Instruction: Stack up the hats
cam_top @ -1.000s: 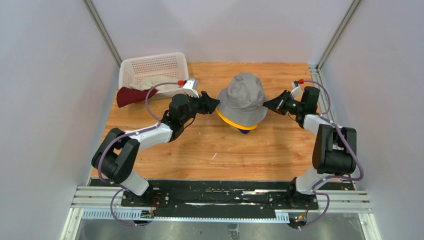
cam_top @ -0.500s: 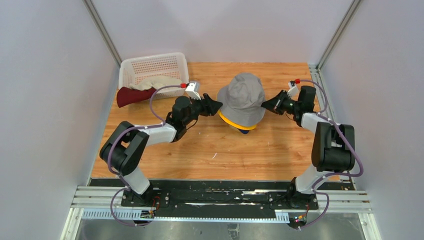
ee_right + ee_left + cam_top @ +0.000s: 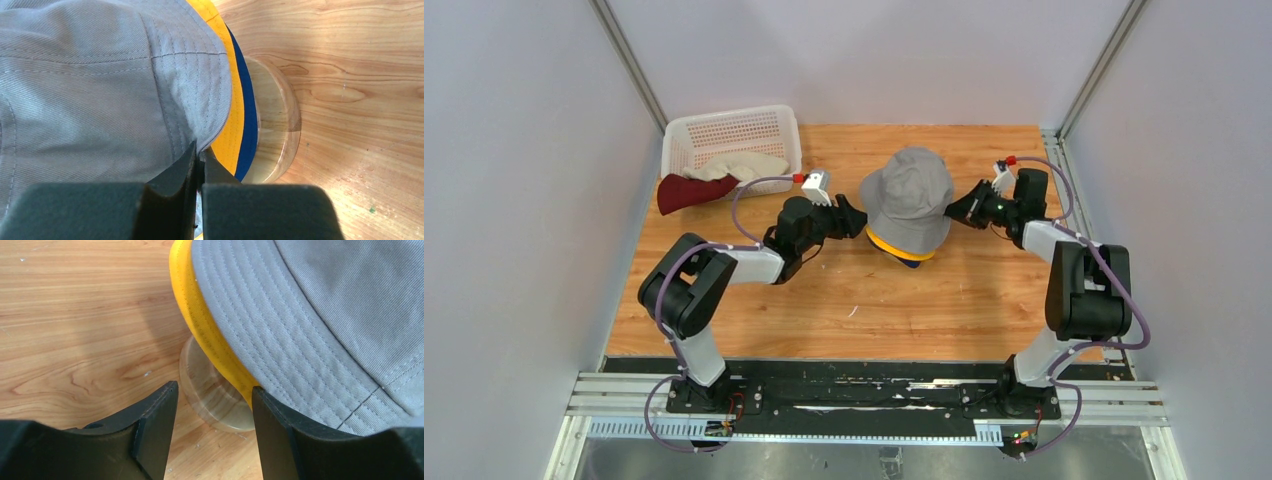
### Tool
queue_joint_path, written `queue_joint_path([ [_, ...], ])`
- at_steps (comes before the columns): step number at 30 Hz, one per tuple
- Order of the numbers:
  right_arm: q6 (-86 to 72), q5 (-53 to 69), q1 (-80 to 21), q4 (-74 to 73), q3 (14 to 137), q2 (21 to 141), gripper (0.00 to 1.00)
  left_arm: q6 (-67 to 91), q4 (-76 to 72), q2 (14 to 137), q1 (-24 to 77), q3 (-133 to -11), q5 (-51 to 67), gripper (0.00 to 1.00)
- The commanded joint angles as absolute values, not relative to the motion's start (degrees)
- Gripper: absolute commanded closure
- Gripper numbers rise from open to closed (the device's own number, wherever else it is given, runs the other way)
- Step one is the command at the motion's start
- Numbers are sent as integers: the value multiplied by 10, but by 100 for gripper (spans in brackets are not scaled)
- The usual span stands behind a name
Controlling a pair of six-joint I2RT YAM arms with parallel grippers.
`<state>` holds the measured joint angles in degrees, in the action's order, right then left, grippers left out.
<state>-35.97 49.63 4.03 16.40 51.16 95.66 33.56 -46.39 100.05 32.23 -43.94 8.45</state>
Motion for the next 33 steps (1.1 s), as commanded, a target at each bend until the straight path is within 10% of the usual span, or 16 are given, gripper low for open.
queue_joint_path([
  [1,-321,452,30,107,525,952,99,312,-452,977,329,-448,62,40],
  [12,-243,257,46,-89,563,760,31,222,-210,824,329,-445,-135,39],
  [22,-231,177,50,-110,600,594,28,185,-46,693,319,-493,-459,34],
  [33,-220,236,43,-117,617,557,28,255,20,752,148,-539,-426,35],
])
